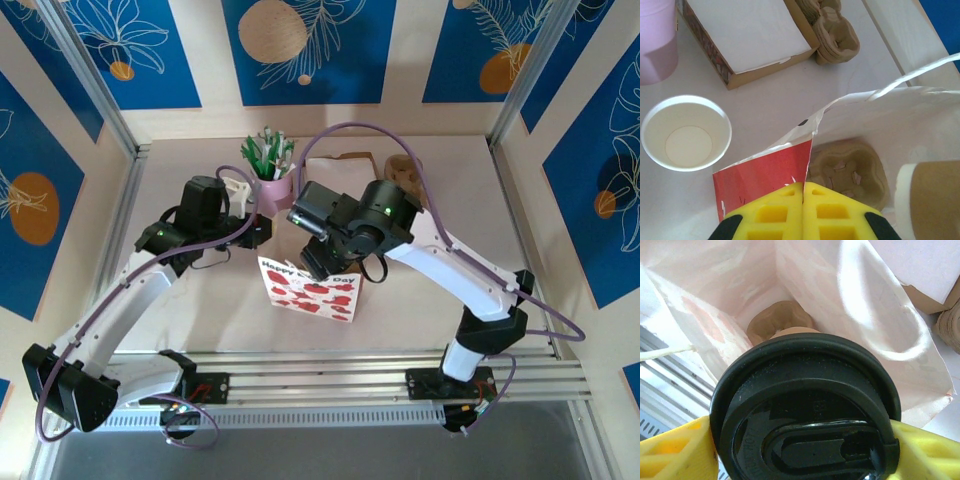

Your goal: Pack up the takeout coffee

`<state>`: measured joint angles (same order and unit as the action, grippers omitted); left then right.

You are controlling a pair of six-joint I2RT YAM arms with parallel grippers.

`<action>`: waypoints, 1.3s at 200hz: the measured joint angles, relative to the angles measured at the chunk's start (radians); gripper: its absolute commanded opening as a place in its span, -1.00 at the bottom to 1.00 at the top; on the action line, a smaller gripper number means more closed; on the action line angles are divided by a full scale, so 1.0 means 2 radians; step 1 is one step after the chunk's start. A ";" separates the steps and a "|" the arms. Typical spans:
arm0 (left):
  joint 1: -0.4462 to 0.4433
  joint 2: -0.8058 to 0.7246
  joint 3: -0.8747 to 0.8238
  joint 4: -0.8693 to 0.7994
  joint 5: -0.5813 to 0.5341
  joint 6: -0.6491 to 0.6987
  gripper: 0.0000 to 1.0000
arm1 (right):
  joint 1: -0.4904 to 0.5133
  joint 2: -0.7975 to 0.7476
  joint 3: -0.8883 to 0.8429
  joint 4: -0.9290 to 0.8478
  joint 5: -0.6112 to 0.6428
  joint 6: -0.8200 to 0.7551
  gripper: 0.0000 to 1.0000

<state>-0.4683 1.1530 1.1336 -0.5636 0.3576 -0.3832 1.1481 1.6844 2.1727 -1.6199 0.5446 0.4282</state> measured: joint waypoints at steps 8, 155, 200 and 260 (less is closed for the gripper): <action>0.000 0.000 0.000 0.000 0.001 0.000 -1.00 | 0.004 -0.003 -0.003 0.000 -0.002 -0.003 0.01; 0.000 -0.007 -0.005 0.001 0.004 0.012 -1.00 | -0.040 0.022 -0.053 0.000 -0.054 -0.045 -0.05; 0.000 -0.006 -0.005 0.001 0.005 0.013 -1.00 | -0.047 0.022 -0.076 0.001 -0.061 -0.057 -0.05; 0.000 -0.006 -0.006 0.002 0.006 0.013 -1.00 | -0.049 0.021 -0.110 0.004 -0.064 -0.066 -0.08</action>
<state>-0.4683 1.1400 1.1225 -0.5606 0.3702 -0.3576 1.0504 1.7264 1.9522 -1.6127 0.4164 0.2970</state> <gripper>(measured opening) 0.044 0.708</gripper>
